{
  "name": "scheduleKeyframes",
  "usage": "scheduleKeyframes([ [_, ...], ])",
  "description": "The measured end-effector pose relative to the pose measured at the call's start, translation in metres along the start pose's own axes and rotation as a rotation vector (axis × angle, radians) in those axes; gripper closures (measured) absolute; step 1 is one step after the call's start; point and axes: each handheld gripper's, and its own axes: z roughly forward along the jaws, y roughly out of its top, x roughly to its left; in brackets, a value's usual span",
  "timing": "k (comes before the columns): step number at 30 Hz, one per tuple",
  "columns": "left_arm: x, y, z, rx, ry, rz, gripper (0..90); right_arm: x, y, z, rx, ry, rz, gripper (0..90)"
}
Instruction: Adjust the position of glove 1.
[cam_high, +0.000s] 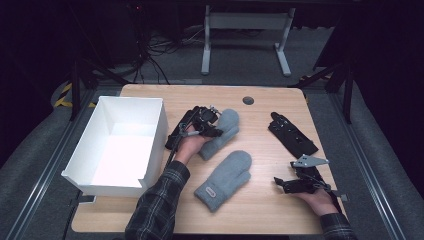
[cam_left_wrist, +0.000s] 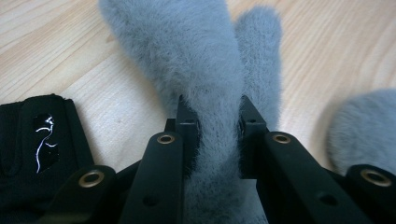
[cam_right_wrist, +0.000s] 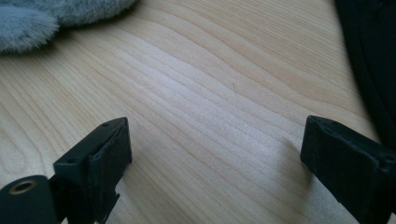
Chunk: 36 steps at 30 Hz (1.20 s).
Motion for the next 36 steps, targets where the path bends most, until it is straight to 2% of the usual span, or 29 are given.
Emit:
scheduleKeyframes([
  [6, -0.006, 0.001, -0.012, 0.003, -0.028, -0.018, 77.0, 0.000, 0.000, 0.000, -0.001, 0.001, 0.000, 9.0],
  [13, -0.016, 0.001, -0.030, -0.017, -0.063, -0.054, 77.0, 0.000, 0.000, 0.000, 0.000, 0.000, 0.000, 9.0],
  [24, -0.041, -0.003, -0.056, -0.016, -0.107, -0.046, 77.0, 0.000, 0.000, 0.000, 0.000, -0.001, 0.001, 9.0],
  [27, -0.051, -0.007, -0.063, -0.007, -0.119, -0.041, 77.0, 0.000, 0.000, 0.000, 0.000, -0.002, 0.001, 9.0],
  [33, -0.070, -0.017, -0.074, -0.021, -0.140, -0.014, 76.9, 0.000, 0.000, 0.000, 0.000, -0.002, 0.001, 9.0],
  [34, -0.076, -0.021, -0.077, -0.025, -0.146, -0.013, 76.9, 0.000, 0.000, 0.000, 0.000, -0.002, 0.001, 9.0],
  [36, -0.079, -0.024, -0.078, -0.025, -0.153, -0.011, 77.0, 0.000, 0.000, 0.000, 0.000, -0.002, 0.001, 9.0],
])
